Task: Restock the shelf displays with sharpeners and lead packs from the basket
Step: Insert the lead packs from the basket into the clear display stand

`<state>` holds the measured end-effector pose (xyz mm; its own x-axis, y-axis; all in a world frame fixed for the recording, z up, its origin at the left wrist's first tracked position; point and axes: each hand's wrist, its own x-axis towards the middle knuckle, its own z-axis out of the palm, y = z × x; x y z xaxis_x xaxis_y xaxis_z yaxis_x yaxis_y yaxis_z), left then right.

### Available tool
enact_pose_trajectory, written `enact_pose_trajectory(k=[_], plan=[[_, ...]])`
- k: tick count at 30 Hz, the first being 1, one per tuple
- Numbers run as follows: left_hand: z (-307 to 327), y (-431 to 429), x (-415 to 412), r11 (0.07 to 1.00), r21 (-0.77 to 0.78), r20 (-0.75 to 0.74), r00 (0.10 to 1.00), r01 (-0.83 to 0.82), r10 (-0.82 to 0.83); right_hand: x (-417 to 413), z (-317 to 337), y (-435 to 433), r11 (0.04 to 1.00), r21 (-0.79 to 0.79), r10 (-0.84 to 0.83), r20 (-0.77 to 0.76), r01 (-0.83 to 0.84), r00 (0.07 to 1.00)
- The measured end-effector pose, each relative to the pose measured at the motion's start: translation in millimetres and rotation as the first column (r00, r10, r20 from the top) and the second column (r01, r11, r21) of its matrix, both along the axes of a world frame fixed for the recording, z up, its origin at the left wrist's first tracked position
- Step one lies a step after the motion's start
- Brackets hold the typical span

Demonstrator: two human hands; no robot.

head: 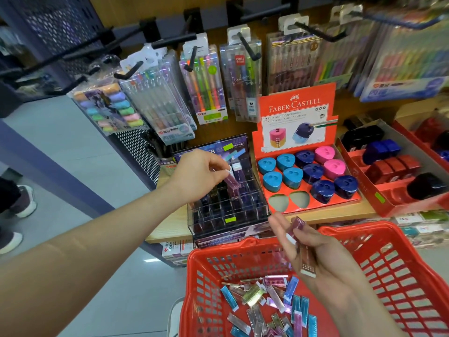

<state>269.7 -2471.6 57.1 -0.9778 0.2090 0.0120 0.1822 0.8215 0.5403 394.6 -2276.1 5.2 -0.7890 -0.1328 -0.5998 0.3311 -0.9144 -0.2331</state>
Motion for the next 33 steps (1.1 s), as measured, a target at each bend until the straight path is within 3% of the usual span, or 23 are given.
enact_pose_trajectory(k=[3, 9, 15, 20, 27, 30, 33], plan=[[-6, 0, 0, 0.995, -0.098, -0.036, 0.999, 0.032, -0.035, 5, -2, 1, 0.995, 0.064, 0.07, 0.034, -0.072, 0.997], [-5, 0, -5, 0.988, -0.145, -0.069, 0.995, 0.061, -0.072, 4, -5, -2, 0.963, 0.222, 0.16, 0.0, -0.156, 0.987], [-13, 7, -2, 0.965, -0.234, -0.098, 0.984, 0.122, -0.149, 6, -3, 1, 0.934, 0.31, 0.204, -0.054, -0.178, 0.977], [-23, 9, -3, 0.934, -0.325, -0.164, 0.963, 0.15, -0.212, 8, 2, 0, 0.838, 0.514, 0.254, -0.069, -0.183, 0.965], [-32, 8, -6, 0.892, -0.421, -0.161, 0.954, 0.165, -0.252, 8, 2, -3, 0.795, 0.583, 0.251, -0.064, -0.168, 0.966], [-22, 13, -2, 0.974, -0.196, -0.117, 0.984, 0.113, -0.138, 8, 3, -2, 0.776, 0.607, 0.254, -0.057, -0.168, 0.966], [0, 28, 13, 0.961, 0.266, 0.278, 0.949, 0.074, -0.15, 7, 6, -1, 0.751, 0.643, 0.252, -0.069, -0.15, 0.965]])
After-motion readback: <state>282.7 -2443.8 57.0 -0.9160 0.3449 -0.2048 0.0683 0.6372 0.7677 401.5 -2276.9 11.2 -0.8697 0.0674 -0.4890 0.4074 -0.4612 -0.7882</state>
